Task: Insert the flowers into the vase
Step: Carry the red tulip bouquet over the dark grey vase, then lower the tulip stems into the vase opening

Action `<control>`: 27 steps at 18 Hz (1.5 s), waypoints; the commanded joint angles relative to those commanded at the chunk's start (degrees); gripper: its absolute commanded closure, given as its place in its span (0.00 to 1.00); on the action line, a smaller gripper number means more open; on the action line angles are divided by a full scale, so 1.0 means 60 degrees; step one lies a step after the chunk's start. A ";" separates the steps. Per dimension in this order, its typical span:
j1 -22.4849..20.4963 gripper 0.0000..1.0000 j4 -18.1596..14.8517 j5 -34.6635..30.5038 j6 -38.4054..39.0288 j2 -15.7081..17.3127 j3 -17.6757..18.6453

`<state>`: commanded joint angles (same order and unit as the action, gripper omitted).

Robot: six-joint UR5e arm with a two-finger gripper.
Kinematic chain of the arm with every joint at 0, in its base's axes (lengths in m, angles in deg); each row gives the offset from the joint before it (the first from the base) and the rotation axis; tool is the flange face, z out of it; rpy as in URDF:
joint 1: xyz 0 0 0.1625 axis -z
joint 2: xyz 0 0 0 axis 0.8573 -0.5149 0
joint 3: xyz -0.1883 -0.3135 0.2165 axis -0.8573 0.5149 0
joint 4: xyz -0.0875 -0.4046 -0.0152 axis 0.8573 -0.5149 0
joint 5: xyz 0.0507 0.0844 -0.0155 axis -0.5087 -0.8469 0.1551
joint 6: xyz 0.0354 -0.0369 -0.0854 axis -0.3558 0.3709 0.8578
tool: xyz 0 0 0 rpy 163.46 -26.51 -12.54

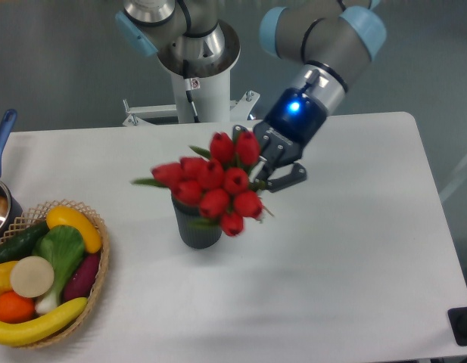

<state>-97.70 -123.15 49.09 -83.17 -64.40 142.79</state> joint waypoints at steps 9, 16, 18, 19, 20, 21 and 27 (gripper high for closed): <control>0.0015 0.75 -0.0029 0.0588 0.0000 0.1525 0.1421; 0.0044 0.75 -0.0059 0.0471 -0.0015 0.1394 0.1496; 0.0044 0.75 -0.0044 0.0456 -0.0030 0.1336 0.1569; 0.0044 0.75 -0.0029 0.0456 -0.0088 0.1277 0.1569; 0.0044 0.75 -0.0029 0.0456 -0.0146 0.1204 0.1584; 0.0044 0.75 -0.0044 0.0456 -0.0205 0.1160 0.1642; 0.0044 0.75 0.0000 0.0456 -0.0718 0.1043 0.2227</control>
<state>-97.44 -123.15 51.83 -87.48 -58.14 156.15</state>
